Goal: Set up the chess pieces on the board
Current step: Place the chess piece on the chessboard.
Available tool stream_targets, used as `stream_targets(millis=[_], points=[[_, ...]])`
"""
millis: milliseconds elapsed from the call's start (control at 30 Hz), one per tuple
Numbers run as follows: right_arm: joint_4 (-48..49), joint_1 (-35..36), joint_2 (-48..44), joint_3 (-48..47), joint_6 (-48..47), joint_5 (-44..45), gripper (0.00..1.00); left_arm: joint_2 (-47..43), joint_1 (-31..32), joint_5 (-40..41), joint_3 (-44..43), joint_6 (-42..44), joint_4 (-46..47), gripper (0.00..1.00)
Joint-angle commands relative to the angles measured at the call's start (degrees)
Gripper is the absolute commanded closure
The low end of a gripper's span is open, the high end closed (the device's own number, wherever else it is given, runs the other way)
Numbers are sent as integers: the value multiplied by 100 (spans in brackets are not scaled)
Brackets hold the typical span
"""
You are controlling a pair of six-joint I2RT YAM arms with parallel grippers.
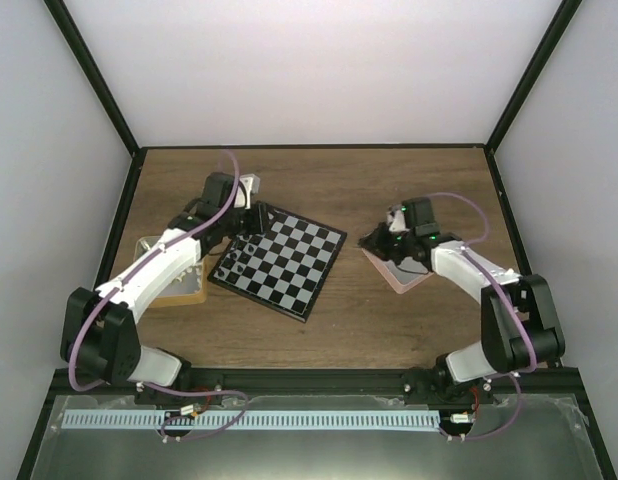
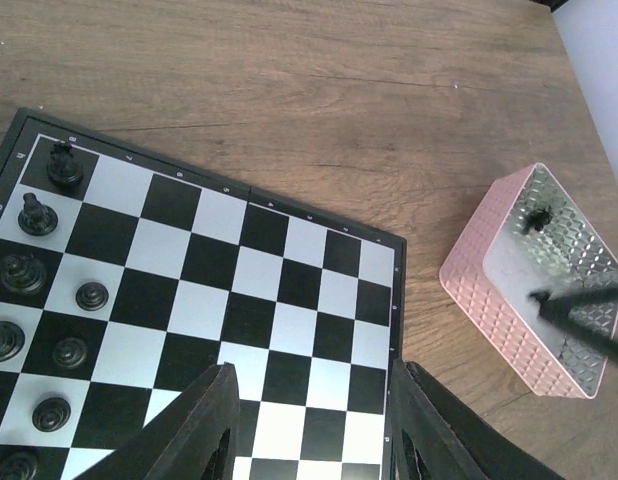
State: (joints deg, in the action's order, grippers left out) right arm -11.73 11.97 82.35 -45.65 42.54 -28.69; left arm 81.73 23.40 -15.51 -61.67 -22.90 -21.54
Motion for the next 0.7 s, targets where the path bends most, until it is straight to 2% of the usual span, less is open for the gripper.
stream_targets(millis=[0, 200, 367, 667], points=[[-16, 874, 288, -246, 460, -805, 95, -245, 16, 67, 156, -202, 284, 56], [-98, 2046, 1053, -809, 738, -535, 95, -355, 9, 248, 216, -186, 206, 56], [-110, 2538, 1637, -1169, 857, -346, 94, -397, 15, 322, 221, -112, 108, 55], [-384, 2671, 2072, -1655, 848, -167, 86, -323, 11, 244, 234, -32, 12, 55]])
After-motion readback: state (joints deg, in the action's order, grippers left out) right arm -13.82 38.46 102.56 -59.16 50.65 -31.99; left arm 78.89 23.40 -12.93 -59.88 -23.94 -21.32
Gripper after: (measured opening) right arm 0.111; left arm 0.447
